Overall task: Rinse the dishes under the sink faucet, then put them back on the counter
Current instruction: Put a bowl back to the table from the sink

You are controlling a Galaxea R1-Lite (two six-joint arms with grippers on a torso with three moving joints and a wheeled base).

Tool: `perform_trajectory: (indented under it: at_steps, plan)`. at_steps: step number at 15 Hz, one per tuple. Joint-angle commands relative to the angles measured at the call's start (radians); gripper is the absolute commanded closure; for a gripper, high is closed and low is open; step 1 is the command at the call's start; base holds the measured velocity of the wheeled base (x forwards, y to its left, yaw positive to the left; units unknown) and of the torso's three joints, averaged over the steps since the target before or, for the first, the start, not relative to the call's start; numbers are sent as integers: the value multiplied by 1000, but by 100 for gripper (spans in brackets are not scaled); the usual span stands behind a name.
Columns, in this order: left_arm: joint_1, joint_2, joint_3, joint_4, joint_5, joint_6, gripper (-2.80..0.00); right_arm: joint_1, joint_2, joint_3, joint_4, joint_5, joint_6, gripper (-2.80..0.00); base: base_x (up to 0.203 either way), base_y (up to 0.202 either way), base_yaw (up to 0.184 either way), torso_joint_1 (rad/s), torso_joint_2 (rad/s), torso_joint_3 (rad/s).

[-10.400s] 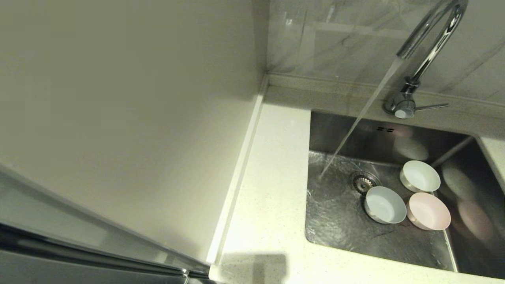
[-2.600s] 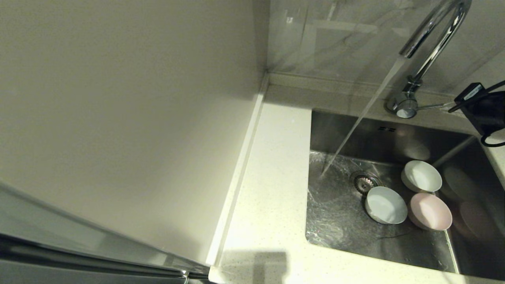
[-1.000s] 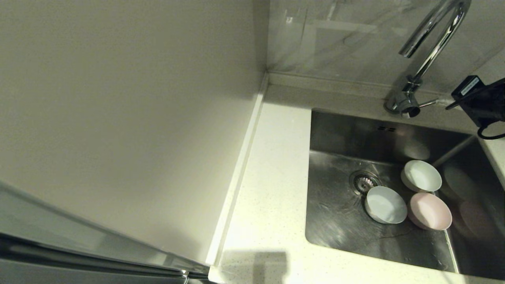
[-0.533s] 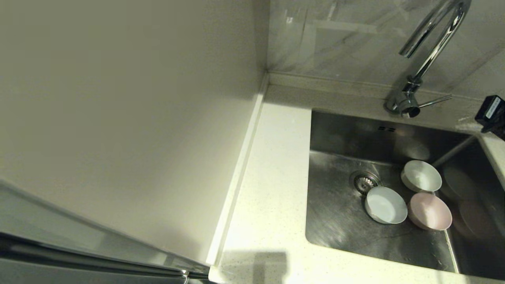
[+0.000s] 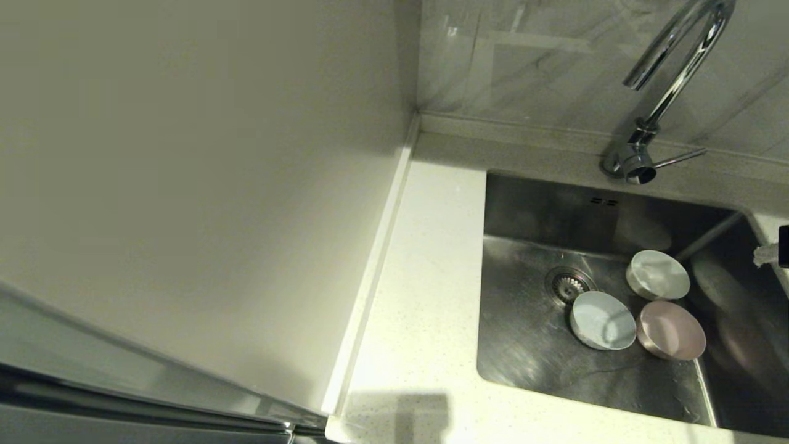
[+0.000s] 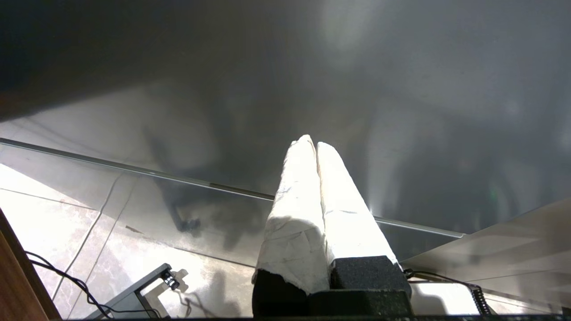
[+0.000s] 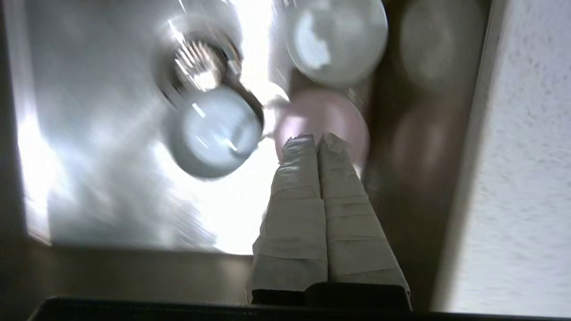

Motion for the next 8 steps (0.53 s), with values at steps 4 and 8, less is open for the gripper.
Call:
perform_trajectory:
  at_steps: [4,8]
  plan:
    - [0,-3,0,0,0,-1,0,-3,74,-12,-3,63,-77,-280,0,0,0,0,0,0]
    - [0,-3,0,0,0,-1,0,24,127,9,-7,80,-138,-280,0,0,0,0,0,0]
